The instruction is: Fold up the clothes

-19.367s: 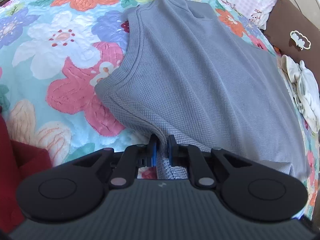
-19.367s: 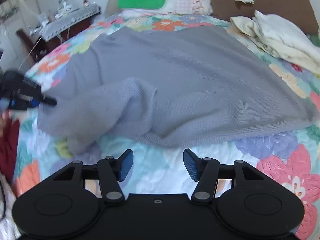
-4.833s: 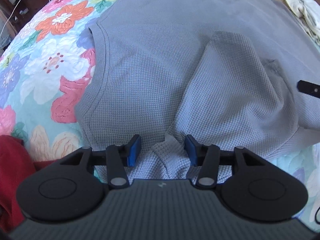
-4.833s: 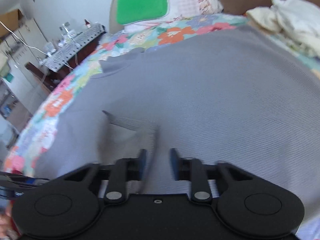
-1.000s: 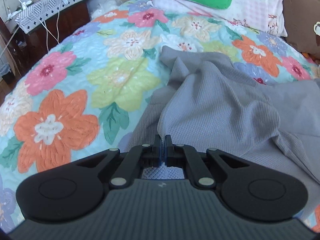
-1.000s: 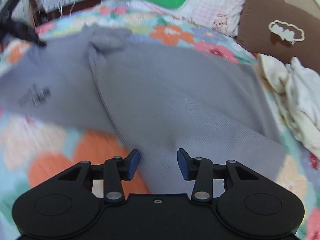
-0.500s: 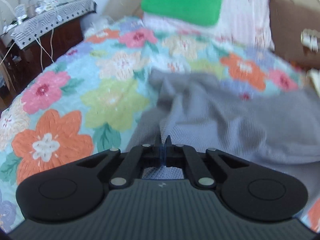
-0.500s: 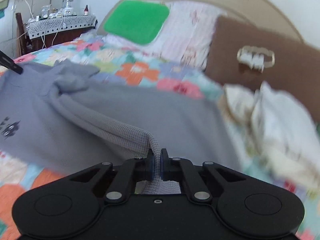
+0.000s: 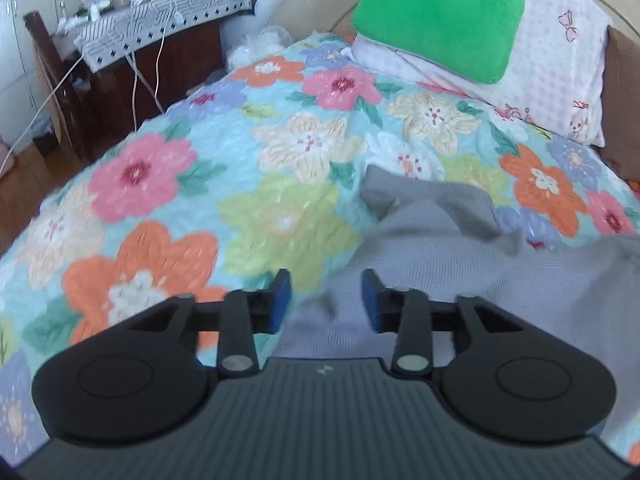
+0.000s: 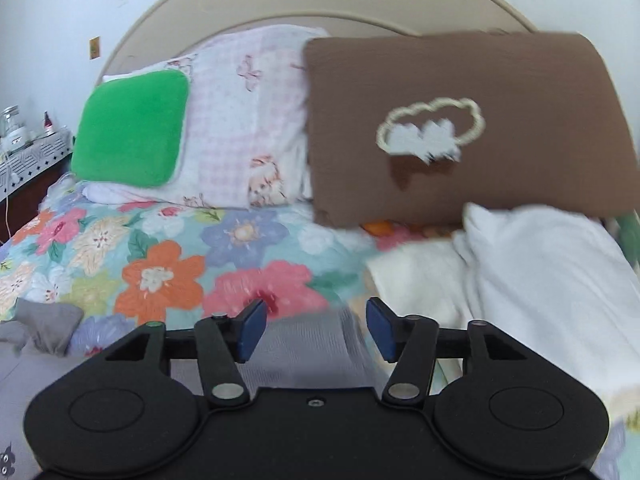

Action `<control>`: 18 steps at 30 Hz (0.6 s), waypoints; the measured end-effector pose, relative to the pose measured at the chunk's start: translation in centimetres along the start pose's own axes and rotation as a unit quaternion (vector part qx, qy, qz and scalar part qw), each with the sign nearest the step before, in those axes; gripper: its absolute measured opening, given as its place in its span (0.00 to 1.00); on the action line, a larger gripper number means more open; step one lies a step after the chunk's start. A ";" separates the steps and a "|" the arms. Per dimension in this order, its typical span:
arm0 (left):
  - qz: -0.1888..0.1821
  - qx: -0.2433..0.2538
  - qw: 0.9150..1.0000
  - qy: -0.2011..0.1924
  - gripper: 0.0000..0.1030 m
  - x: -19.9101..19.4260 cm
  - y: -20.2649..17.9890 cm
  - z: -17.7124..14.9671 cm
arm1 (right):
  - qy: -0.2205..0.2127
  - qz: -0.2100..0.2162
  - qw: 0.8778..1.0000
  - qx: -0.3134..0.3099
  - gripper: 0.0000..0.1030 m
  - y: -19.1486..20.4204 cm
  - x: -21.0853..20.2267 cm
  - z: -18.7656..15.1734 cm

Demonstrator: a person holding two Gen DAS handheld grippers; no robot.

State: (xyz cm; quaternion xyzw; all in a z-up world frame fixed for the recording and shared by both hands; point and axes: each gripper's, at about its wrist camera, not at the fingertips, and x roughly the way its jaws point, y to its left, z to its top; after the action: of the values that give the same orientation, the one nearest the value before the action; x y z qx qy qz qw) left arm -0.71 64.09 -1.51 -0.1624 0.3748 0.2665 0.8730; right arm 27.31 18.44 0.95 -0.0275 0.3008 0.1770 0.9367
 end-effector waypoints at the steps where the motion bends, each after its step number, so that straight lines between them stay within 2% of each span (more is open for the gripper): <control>1: -0.006 -0.009 1.000 0.012 0.45 -1.1 0.4 -1.3 | 0.011 0.010 1.000 0.003 0.59 -0.5 -0.8 -1.2; 4: -0.022 -0.042 0.998 0.050 0.47 -4.2 1.4 -5.6 | 0.062 0.047 0.997 0.025 0.60 -2.0 -3.0 -5.3; 6: -0.047 -0.086 0.991 0.095 0.47 -5.4 2.0 -8.7 | 0.110 0.079 0.989 0.062 0.61 -3.3 -3.9 -8.7; 7: -0.082 -0.107 0.984 0.116 0.47 -5.8 2.2 -10.5 | 0.134 0.096 0.983 0.085 0.61 -4.0 -4.1 -10.4; 8: -0.127 -0.134 0.974 0.132 0.47 -6.1 2.4 -12.6 | 0.155 0.113 0.974 0.117 0.61 -4.7 -4.4 -12.2; 9: -0.172 -0.162 0.960 0.148 0.47 -6.2 2.5 -14.7 | 0.170 0.127 0.965 0.152 0.61 -5.4 -4.5 -13.9; 11: -0.211 -0.214 0.937 0.177 0.47 -5.8 2.3 -17.9 | 0.188 0.148 0.947 0.213 0.61 -6.6 -4.6 -16.8; 12: -0.206 -0.222 0.936 0.178 0.47 -5.5 1.9 -18.6 | 0.184 0.154 0.943 0.229 0.61 -6.9 -4.6 -17.8; 15: -0.169 -0.233 0.945 0.153 0.47 -4.9 0.4 -19.2 | 0.154 0.169 0.941 0.250 0.63 -7.0 -3.8 -18.2; 16: -0.161 -0.252 0.945 0.132 0.47 -4.8 0.2 -19.0 | 0.144 0.173 0.940 0.256 0.67 -7.0 -3.5 -18.2; 18: -0.159 -0.291 0.938 0.098 0.48 -3.8 0.0 -18.6 | 0.120 0.176 0.938 0.274 0.74 -7.2 -2.2 -17.9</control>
State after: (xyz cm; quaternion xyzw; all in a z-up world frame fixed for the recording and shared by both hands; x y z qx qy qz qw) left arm -13.46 53.77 -11.07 -0.4918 0.3344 0.2044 0.7775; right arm 18.25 8.24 -12.85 0.2621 0.4478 0.2452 0.8189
